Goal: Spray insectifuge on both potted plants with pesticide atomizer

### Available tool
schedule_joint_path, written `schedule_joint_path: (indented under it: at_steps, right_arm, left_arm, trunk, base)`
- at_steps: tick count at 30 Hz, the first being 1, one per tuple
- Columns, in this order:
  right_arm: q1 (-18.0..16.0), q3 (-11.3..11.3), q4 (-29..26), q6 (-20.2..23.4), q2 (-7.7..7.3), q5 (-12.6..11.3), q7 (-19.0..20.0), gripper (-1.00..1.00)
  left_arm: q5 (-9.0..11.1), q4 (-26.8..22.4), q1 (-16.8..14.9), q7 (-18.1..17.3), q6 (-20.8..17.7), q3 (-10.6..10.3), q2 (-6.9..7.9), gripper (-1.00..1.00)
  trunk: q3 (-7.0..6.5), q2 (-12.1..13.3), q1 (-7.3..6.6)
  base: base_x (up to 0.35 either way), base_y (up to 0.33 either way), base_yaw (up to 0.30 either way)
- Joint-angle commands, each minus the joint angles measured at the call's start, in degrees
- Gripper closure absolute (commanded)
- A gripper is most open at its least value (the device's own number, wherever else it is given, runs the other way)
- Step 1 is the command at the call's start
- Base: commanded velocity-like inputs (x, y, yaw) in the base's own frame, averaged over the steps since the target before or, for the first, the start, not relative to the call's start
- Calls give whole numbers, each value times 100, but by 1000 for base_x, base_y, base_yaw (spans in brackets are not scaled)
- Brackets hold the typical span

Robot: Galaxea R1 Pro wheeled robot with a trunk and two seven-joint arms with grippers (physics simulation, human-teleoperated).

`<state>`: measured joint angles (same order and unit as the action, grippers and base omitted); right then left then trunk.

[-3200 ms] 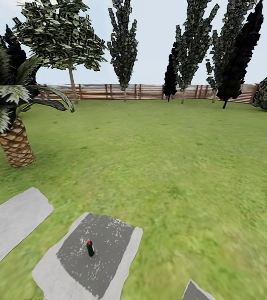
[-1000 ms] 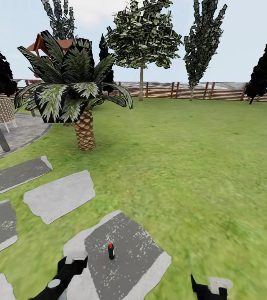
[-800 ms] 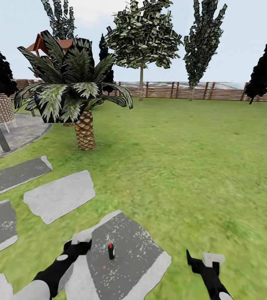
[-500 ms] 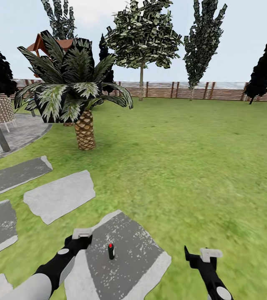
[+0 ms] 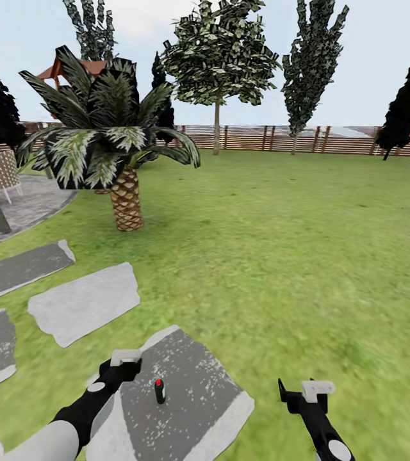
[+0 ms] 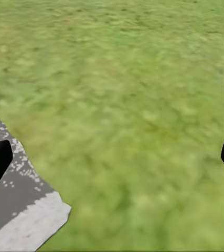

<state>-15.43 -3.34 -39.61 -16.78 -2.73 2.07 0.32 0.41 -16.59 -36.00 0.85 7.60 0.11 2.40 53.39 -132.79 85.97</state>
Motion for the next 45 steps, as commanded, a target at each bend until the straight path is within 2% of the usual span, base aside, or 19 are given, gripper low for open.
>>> schedule_joint_path:
  at_steps: [1, 12, 25, 35, 45]
  right_arm:
    - [-2, -9, 6, -18, 1, 22, 3, -100]
    - [-1, -17, 6, -18, 1, 22, -13, -100]
    - [-2, -7, 6, -18, -1, 34, -14, -100]
    - [-4, -8, 6, -18, 0, 29, -14, -100]
    - [-1, -8, 6, -18, 1, 28, -16, -100]
  left_arm:
    - [4, 9, -4, 7, 19, -1, -1, -100]
    - [20, 11, -4, 15, 22, 22, -2, -100]
    - [21, 7, -4, 20, 22, 32, -2, -100]
    - [21, -4, -4, 4, 16, 26, -2, -100]
    - [21, 15, 0, 3, 21, 28, 0, -100]
  trunk:
    - [5, -2, -1]
    - [5, -2, -1]
    - [5, -2, -1]
    - [5, -2, -1]
    - [245, -403, 219]
  base:
    - [33, -270, 82]
    - [53, -275, 231]
    - [175, -259, 15]
    - [31, -26, 0]
    - [0, 0, 0]
